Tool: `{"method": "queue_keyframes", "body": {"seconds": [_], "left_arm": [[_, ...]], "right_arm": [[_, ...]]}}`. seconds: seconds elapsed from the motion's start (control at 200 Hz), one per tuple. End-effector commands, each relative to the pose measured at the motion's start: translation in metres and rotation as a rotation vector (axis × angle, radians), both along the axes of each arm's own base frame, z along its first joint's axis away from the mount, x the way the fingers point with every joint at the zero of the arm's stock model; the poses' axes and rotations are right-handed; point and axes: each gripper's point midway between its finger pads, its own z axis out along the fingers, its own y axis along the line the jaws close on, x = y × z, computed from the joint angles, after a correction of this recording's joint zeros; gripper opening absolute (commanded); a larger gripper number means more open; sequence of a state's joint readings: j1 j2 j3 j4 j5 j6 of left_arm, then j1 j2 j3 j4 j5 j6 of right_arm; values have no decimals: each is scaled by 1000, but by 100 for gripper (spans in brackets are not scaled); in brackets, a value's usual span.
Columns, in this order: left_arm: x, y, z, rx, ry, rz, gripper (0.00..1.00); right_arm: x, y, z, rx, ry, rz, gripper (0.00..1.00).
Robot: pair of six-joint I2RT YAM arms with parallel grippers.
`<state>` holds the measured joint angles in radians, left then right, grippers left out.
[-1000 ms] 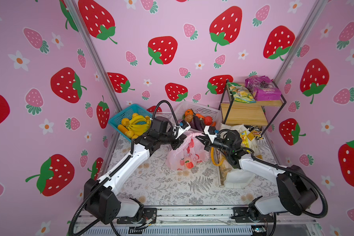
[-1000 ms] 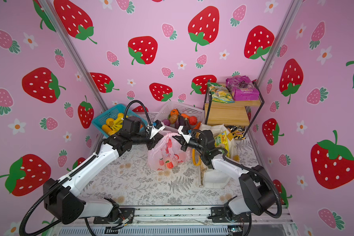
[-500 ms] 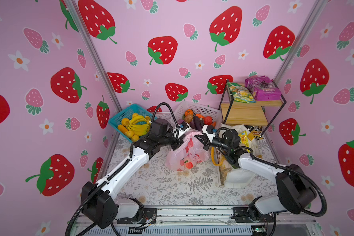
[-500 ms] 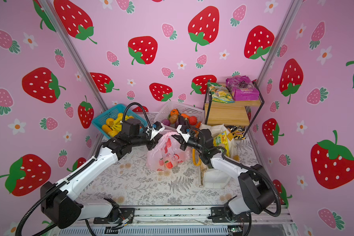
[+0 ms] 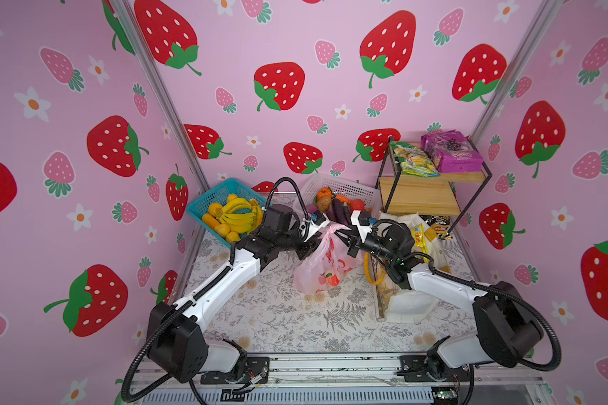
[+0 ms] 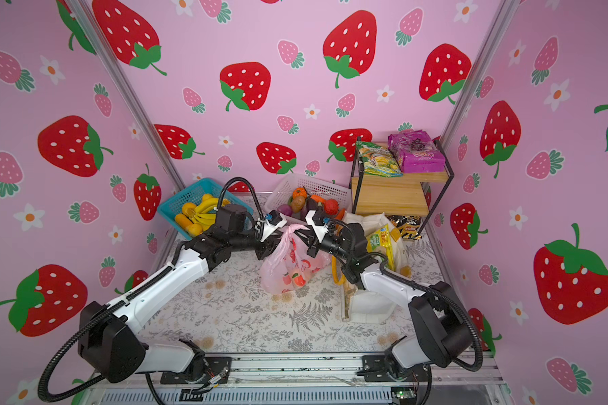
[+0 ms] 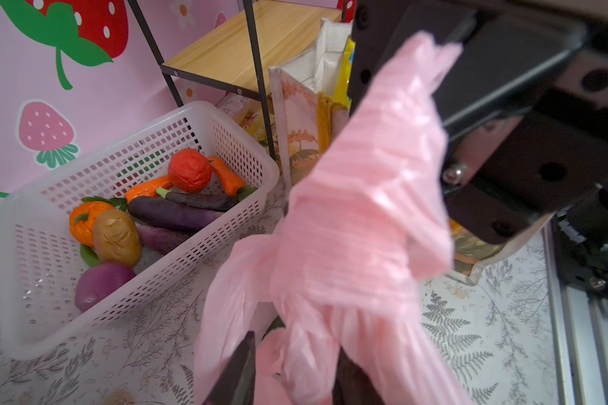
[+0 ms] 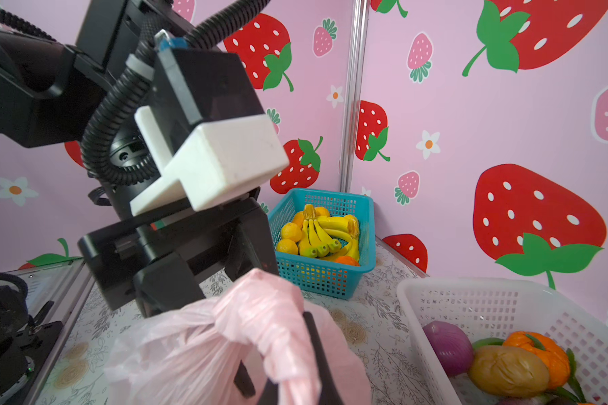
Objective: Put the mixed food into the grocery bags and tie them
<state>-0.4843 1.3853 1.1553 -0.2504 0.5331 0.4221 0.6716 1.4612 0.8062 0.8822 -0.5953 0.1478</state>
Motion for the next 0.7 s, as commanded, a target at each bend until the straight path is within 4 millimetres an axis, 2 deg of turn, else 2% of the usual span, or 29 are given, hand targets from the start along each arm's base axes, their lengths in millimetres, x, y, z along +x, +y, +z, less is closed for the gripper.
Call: {"method": "queue_keyframes", "body": {"seconds": [0.0, 0.13, 0.315, 0.37, 0.475, 0.49, 0.525, 0.695], "left_arm": [[-7, -11, 11, -89, 9, -49, 41], [-1, -11, 15, -122, -1, -21, 38], [14, 3, 19, -95, -43, 85, 11], [15, 8, 22, -99, -60, 104, 7], [11, 13, 26, -86, -89, 105, 7], [11, 13, 25, -82, -90, 105, 3], [10, 14, 27, -75, -98, 106, 1], [13, 21, 26, -31, -120, 130, 2]], "right_arm": [[-5, -1, 19, 63, -34, -1, 0], [-6, 0, 18, 58, -35, -2, 0], [-3, -4, 14, 21, -61, -42, 0], [-2, -5, 13, 7, -68, -52, 0], [0, -6, 13, -9, -83, -72, 0], [1, -7, 13, -11, -84, -75, 0], [1, -7, 13, -14, -86, -77, 0], [1, -6, 14, -17, -86, -77, 0]]}}
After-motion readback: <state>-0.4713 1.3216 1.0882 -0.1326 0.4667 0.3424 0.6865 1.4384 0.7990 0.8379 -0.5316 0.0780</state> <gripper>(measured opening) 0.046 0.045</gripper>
